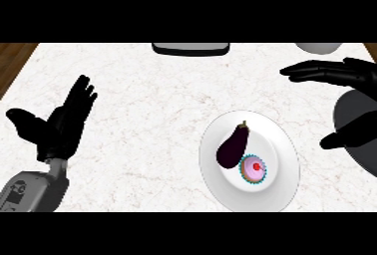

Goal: Pick the cupcake from the plate and place it in the pan

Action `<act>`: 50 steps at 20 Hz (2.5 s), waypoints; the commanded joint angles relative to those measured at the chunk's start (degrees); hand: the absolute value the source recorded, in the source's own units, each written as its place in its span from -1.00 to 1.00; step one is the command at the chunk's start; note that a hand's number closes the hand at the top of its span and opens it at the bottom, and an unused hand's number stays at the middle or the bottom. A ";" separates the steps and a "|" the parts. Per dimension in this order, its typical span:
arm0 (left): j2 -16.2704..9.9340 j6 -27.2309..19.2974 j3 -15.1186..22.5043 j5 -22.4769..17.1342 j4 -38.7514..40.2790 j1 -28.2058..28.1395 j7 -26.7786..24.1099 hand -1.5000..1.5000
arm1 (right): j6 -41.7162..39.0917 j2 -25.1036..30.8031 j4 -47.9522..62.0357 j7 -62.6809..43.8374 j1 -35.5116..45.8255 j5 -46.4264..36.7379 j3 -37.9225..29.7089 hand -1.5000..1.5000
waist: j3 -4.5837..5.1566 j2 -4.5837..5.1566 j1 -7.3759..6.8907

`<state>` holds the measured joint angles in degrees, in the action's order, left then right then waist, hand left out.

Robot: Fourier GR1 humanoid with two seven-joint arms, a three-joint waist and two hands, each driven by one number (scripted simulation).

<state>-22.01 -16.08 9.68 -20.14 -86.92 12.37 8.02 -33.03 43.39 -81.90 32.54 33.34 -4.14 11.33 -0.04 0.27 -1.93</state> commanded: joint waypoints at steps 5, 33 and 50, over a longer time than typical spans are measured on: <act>0.89 -1.17 -0.39 1.71 -1.17 -0.07 0.99 0.00 | -0.24 0.49 -2.76 2.78 5.82 -15.19 10.31 -1.00 | 0.04 -0.21 1.07; 3.49 4.52 -6.16 4.32 -1.16 -3.49 0.86 0.00 | -7.24 -4.53 -25.94 -11.17 -2.96 -41.78 21.17 -1.00 | 0.06 -0.30 1.76; 5.13 6.91 -9.69 7.16 -5.40 -3.44 5.54 0.00 | -1.33 -11.66 -16.18 -5.97 -7.96 -59.28 22.41 -1.00 | 0.03 -0.27 1.74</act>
<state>-17.06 -10.09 0.98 -13.60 -91.64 9.26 13.14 -37.29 32.23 -100.49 22.80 27.53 -60.04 34.01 0.01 0.00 -0.26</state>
